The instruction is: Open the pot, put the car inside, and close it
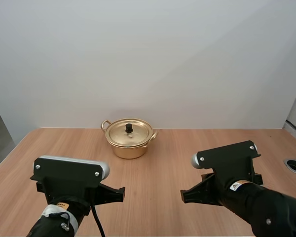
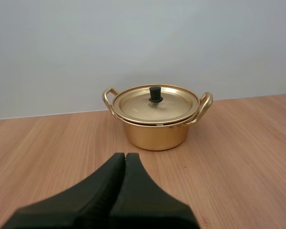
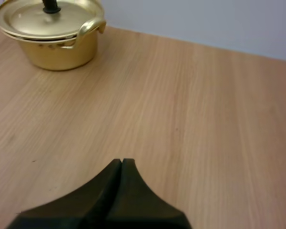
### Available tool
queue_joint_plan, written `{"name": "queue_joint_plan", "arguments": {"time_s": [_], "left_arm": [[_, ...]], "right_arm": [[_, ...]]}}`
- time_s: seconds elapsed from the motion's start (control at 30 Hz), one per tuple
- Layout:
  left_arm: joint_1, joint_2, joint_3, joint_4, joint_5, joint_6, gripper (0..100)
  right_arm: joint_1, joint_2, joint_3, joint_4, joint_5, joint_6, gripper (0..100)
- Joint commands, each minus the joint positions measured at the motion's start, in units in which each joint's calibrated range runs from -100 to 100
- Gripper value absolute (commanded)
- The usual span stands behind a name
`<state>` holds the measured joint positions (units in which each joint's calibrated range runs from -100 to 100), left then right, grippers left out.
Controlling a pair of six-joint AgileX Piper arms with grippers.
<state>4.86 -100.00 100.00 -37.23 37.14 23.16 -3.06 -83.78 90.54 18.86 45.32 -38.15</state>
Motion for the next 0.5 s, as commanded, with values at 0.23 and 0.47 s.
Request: {"name": "queue_joint_plan", "arguments": {"time_s": [0.23, 0.47], "left_arm": [[0.03, 0.0, 0.0, 14.26, -1.63, -19.93, 2], [-2.2, 0.0, 0.0, 23.5, -4.89, -27.62, 2]], "right_arm": [[1.1, -14.55, 3.73, -23.98, -23.45, 28.06, 0], [1.1, -16.22, 9.46, -21.57, -25.73, 28.06, 0]]}}
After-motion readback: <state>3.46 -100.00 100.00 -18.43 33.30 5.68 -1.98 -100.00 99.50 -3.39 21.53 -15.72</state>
